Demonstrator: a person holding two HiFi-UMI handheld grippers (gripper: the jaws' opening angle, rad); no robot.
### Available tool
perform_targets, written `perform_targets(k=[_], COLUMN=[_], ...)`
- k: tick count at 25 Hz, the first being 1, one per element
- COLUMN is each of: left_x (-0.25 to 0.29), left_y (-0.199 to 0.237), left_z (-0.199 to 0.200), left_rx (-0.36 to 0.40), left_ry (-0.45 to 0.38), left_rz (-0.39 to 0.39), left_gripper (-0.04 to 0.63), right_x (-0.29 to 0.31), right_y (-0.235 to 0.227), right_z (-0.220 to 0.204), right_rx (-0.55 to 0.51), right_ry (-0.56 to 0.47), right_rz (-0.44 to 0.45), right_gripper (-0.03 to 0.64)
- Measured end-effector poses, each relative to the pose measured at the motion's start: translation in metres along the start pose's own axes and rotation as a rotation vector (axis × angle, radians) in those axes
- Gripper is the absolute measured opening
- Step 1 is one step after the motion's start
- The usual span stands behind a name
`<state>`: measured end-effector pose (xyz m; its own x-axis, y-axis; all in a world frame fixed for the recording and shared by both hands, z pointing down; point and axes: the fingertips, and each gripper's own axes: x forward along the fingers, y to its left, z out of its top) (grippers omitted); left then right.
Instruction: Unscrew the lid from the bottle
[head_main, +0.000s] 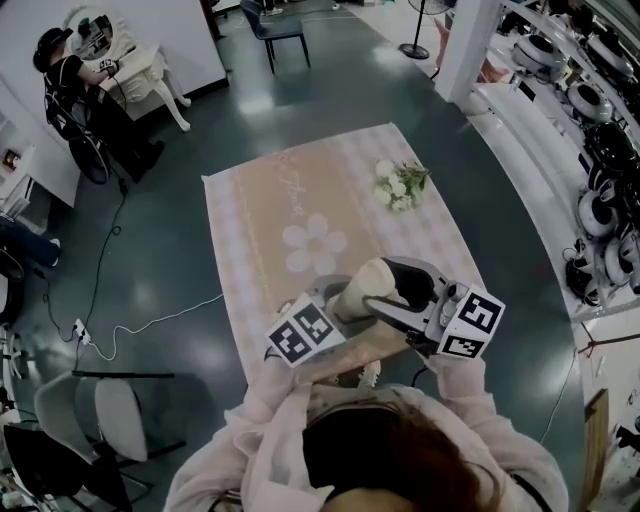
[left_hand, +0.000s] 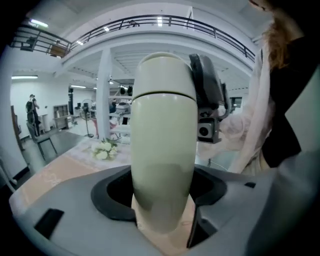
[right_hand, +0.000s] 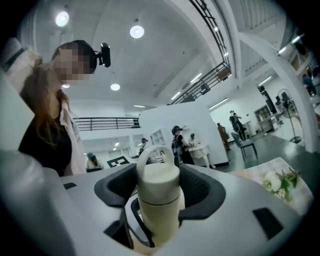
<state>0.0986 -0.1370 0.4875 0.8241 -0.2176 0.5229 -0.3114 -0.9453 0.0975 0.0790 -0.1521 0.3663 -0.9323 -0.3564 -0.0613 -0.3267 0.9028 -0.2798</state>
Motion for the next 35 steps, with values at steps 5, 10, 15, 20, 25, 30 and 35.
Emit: perform_targets(k=[5,10,15,20,25,30,35], left_x=[-0.005,-0.005,-0.006,-0.004,-0.013,-0.010,-0.007], left_y=[-0.030,0.008,0.025,0.004,-0.033,-0.004,0.015], left_z=[0.001,0.008,0.008,0.003,0.004,0.001,-0.002], left_rx=[0.048,-0.052,-0.036,0.010,0.042,-0.044,-0.048], left_ry=[-0.035,-0.074,-0.042,-0.027,-0.064,-0.062,-0.025], left_rz=[-0.210,0.006,0.139,0.004,-0.271,-0.084,0.086], left_gripper=[0.316,0.316,0.316,0.316,0.316,0.316,0.316], right_x=[-0.009,-0.007,0.005,0.006,-0.002,0.002,0.013], right_y=[0.027,-0.009,-0.007,0.005,0.032,0.013,0.001], right_z=[0.000,0.012,0.004,-0.005,-0.006,0.004,-0.001], right_rx=[-0.085,0.058,0.068,-0.096,-0.121,-0.034,-0.030], right_ry=[0.031,-0.064,-0.056,0.055,0.092,0.011,0.008], right_rz=[0.301,0.056,-0.051,0.048,0.356,0.180,-0.038], right_gripper=[0.284,0.358,0.336,0.276,0.276,0.327,0.348])
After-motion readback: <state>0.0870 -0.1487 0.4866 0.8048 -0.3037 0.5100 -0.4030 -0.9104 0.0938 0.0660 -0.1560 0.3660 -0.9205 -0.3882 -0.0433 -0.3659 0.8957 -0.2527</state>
